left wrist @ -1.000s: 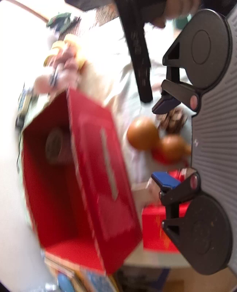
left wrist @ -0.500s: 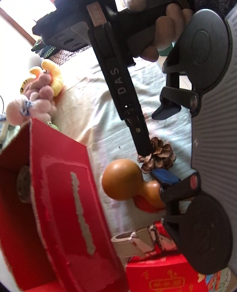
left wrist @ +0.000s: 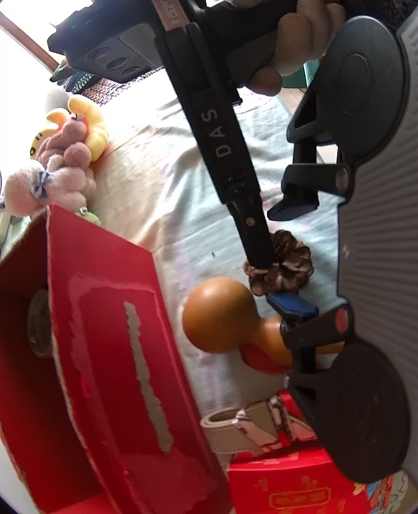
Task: Organize objects
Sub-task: 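Grasp the brown pinecone with the right gripper, then carry the pinecone over and into the red box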
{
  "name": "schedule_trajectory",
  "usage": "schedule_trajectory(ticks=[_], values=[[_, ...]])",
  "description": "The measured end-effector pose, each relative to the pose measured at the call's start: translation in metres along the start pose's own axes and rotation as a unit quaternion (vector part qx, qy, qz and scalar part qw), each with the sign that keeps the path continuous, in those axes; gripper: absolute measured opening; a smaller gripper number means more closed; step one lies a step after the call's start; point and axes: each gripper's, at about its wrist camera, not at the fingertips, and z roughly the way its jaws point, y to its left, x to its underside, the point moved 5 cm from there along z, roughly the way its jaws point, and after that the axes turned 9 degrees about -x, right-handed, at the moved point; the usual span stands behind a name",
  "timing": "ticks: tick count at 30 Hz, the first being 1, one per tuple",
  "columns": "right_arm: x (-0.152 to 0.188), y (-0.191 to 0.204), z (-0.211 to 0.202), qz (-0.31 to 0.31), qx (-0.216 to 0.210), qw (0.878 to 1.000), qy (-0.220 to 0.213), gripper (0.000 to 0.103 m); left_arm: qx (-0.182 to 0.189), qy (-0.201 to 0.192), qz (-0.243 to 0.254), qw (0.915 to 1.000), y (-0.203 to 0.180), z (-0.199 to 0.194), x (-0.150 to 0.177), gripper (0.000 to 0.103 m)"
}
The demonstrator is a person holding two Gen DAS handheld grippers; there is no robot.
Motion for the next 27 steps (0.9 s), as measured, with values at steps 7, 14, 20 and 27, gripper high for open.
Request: schedule_trajectory(ticks=[7, 14, 20, 27], values=[[-0.003, 0.011, -0.030, -0.028, 0.001, 0.999, -0.046, 0.032, 0.003, -0.030, 0.023, 0.9993, -0.018, -0.016, -0.017, 0.045], [-0.011, 0.035, -0.059, -0.057, -0.003, 0.994, -0.094, 0.032, 0.014, -0.075, 0.042, 0.9962, -0.029, -0.046, -0.042, 0.045], [-0.024, 0.066, -0.070, -0.086, 0.011, 0.986, -0.142, 0.032, 0.025, -0.121, 0.063, 0.9903, -0.026, -0.074, -0.064, 0.045], [-0.059, 0.106, -0.071, -0.130, 0.043, 0.974, -0.182, 0.032, 0.059, -0.171, 0.073, 0.9808, -0.001, -0.099, -0.096, 0.045]])
